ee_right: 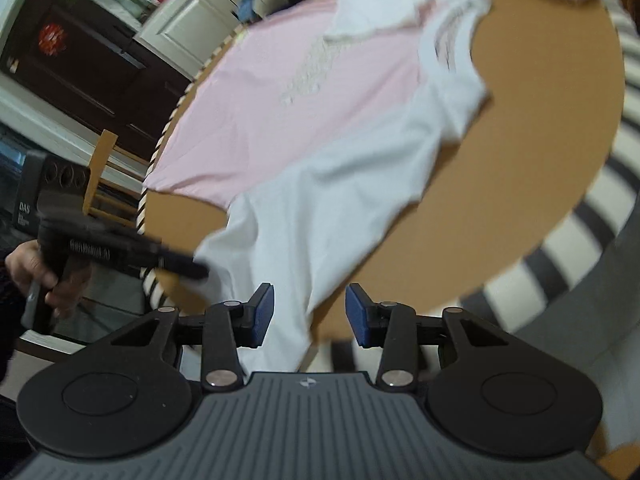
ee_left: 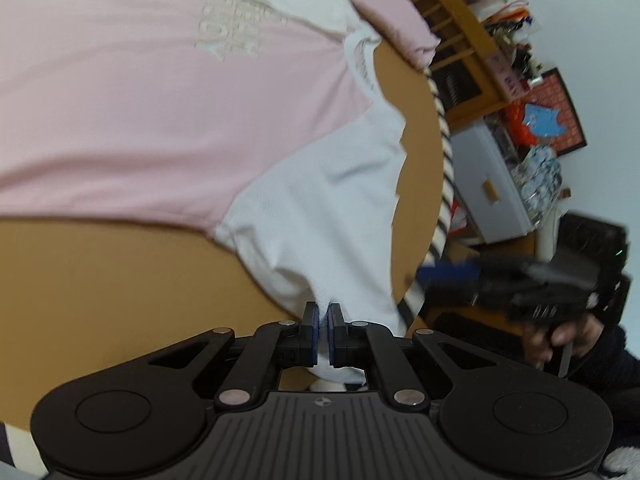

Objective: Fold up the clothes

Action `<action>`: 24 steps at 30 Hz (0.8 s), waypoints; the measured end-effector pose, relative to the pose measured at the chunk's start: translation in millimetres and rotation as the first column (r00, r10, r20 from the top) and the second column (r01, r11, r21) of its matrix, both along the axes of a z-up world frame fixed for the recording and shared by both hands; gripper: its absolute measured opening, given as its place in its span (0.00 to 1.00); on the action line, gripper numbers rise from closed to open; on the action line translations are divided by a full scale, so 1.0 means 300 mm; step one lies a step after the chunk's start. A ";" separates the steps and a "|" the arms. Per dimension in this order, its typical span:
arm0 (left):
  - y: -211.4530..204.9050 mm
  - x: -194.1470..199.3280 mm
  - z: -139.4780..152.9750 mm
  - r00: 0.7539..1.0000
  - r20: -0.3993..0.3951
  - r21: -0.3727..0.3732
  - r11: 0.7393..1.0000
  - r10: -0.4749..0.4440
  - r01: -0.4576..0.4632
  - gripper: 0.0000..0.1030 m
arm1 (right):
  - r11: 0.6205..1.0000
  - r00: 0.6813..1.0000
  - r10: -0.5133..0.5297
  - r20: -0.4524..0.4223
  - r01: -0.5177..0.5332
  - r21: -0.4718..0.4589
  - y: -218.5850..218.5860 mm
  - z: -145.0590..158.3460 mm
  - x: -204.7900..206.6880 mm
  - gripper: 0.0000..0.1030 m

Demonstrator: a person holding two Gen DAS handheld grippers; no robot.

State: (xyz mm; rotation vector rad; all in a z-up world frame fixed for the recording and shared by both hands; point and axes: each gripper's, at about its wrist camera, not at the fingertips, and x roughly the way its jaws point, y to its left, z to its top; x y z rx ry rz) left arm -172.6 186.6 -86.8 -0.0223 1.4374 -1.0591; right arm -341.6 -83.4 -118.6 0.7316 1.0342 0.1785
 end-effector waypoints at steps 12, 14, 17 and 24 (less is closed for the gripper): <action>-0.044 0.031 0.088 1.000 -0.026 -0.056 0.998 -0.007 0.005 0.05 | 0.912 0.975 -0.141 -0.173 0.196 0.360 0.030 -0.162 -0.058 0.44; -0.038 0.027 0.071 0.999 -0.035 -0.044 0.999 -0.008 0.007 0.05 | 0.886 0.966 -0.174 -0.192 0.239 0.397 0.033 -0.179 -0.069 0.42; -0.024 0.024 0.034 0.999 -0.053 -0.020 1.000 -0.007 0.006 0.05 | 0.867 0.956 -0.205 -0.208 0.276 0.415 0.048 -0.187 -0.082 0.42; 0.003 0.003 -0.061 0.995 -0.103 0.030 1.000 0.000 0.003 0.05 | 0.846 0.952 -0.198 -0.234 0.287 0.450 0.108 -0.207 -0.088 0.41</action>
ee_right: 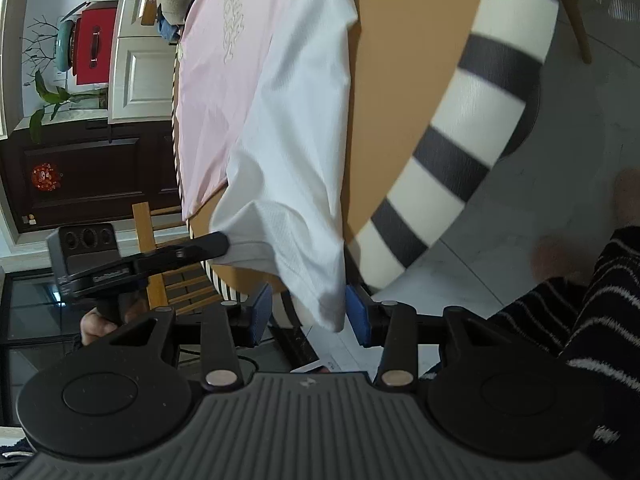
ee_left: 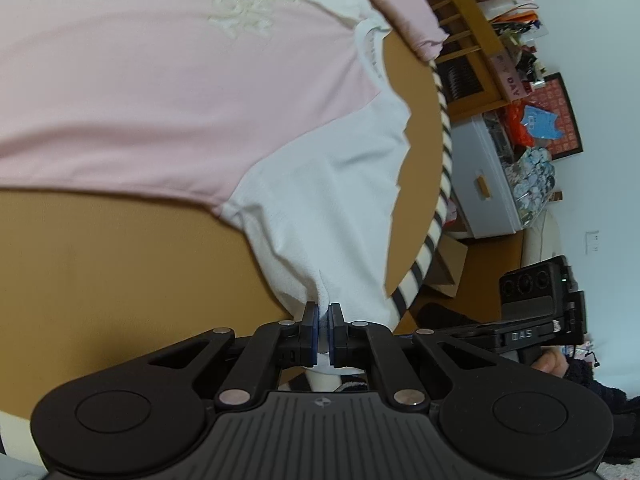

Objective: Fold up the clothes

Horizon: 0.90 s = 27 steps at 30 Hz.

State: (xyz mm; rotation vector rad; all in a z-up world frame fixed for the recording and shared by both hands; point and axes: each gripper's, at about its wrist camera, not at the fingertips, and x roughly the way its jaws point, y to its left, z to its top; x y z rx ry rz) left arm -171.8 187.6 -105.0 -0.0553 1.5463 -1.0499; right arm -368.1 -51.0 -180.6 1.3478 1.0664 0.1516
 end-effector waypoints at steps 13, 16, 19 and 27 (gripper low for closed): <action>0.015 0.007 -0.080 1.000 -0.018 0.055 0.998 0.006 -0.005 0.06 | 1.000 0.998 0.007 -0.054 -0.007 -0.014 0.047 -0.025 0.013 0.15; 0.012 0.003 -0.083 1.000 -0.021 0.056 0.998 0.004 -0.003 0.06 | 1.000 0.999 0.009 -0.053 -0.009 -0.011 0.043 -0.022 0.007 0.08; 0.009 -0.010 -0.081 1.000 -0.027 0.056 0.998 -0.003 0.004 0.06 | 1.000 0.999 0.017 -0.042 -0.018 -0.016 0.037 0.000 -0.006 0.05; 0.009 -0.013 -0.017 1.000 -0.026 0.017 1.000 -0.005 0.005 0.05 | 0.995 0.997 0.059 0.050 -0.055 -0.086 -0.002 0.117 0.002 0.03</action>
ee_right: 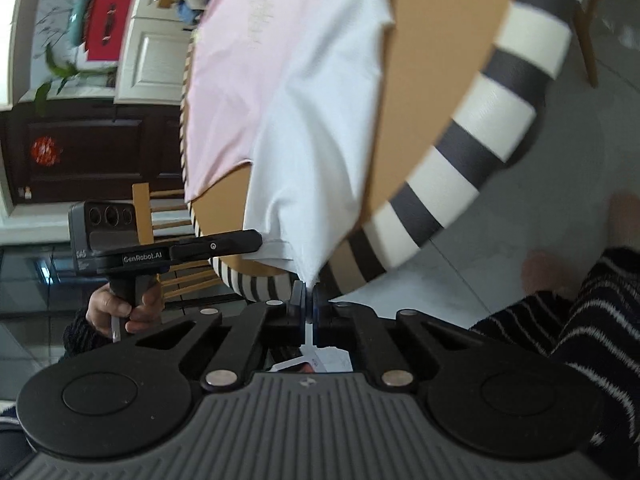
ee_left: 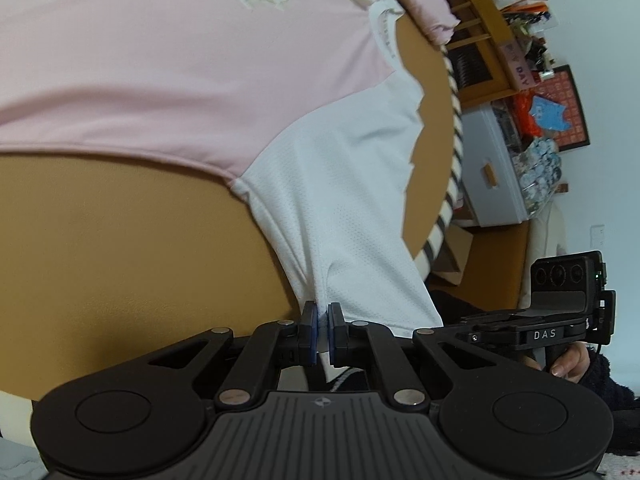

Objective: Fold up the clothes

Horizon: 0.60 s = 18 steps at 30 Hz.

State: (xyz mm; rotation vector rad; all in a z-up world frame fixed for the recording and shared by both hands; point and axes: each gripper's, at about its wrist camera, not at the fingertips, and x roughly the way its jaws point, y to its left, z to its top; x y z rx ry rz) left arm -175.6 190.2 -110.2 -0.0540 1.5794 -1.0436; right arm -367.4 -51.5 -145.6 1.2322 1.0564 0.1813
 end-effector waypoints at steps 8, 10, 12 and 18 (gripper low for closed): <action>-0.021 0.095 0.091 0.997 -0.010 -0.023 0.997 0.073 -0.073 0.05 | 0.999 0.998 -0.046 0.037 0.046 -0.005 -0.101 0.088 0.068 0.03; -0.042 0.136 0.113 0.995 -0.015 -0.011 0.995 0.098 -0.098 0.05 | 0.996 0.995 -0.084 0.048 0.084 -0.001 -0.138 0.116 0.091 0.03; -0.076 0.189 0.123 0.992 -0.012 0.009 0.992 0.124 -0.123 0.05 | 0.995 0.994 -0.094 0.061 0.095 -0.024 -0.173 0.144 0.139 0.03; -0.172 0.371 0.071 0.964 -0.055 0.063 0.964 0.262 -0.258 0.06 | 0.986 0.987 -0.156 0.029 0.157 -0.048 -0.306 0.127 0.317 0.03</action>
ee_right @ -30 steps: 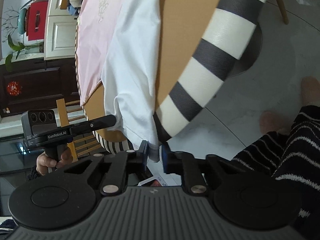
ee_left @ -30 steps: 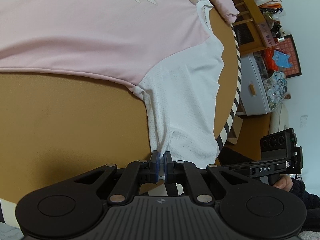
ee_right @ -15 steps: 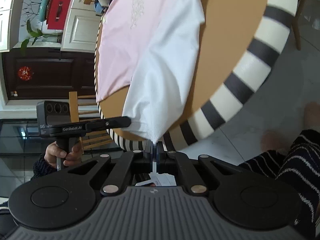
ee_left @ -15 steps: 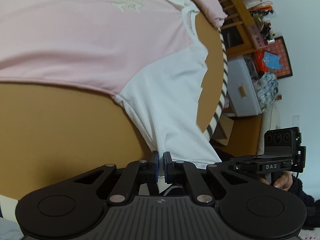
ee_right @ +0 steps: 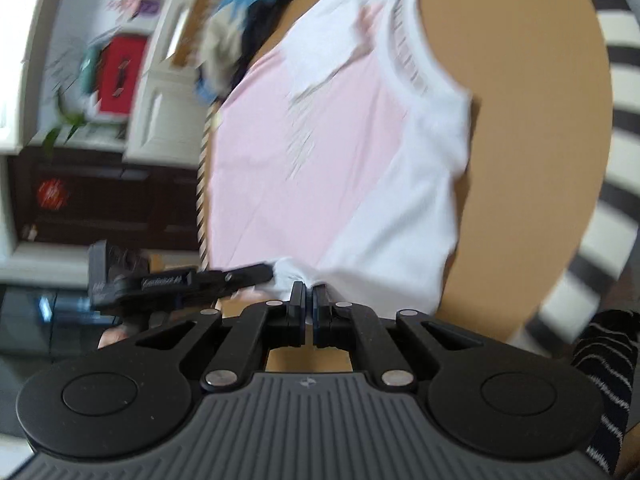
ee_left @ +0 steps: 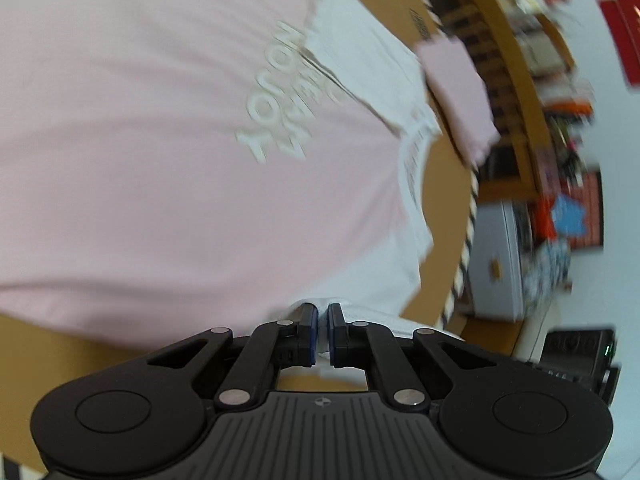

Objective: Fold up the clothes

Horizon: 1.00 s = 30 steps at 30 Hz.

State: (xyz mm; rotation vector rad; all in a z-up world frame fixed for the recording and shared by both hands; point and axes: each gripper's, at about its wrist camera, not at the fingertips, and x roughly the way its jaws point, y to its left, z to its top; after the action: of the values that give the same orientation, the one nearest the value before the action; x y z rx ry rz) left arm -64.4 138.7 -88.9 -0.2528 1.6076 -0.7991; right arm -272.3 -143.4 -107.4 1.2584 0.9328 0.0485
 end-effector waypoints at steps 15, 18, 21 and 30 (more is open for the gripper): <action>-0.059 0.178 -0.122 0.983 -0.028 0.042 0.983 0.181 -0.180 0.27 | 0.999 0.993 -0.035 -0.116 0.034 -0.007 -0.152 -0.162 0.271 0.35; -0.045 0.202 -0.088 0.978 0.041 0.016 0.979 0.204 -0.205 0.27 | 0.995 0.995 -0.072 -0.075 0.067 -0.069 -0.177 -0.140 0.269 0.34; -0.006 0.189 -0.022 0.965 0.153 -0.004 0.977 0.211 -0.213 0.29 | 0.980 0.996 -0.086 -0.009 0.083 -0.180 -0.186 -0.084 0.257 0.30; -0.109 -0.042 -0.065 0.978 0.208 -0.080 0.997 0.022 -0.005 0.32 | 0.966 0.995 0.098 0.008 -0.093 -0.241 -0.028 -0.132 0.321 0.16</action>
State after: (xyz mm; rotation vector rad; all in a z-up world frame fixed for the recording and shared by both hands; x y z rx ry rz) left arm -76.9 106.1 -108.4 -0.2280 1.3776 -0.8511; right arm -175.9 -151.9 -146.9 0.9866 0.9512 0.0225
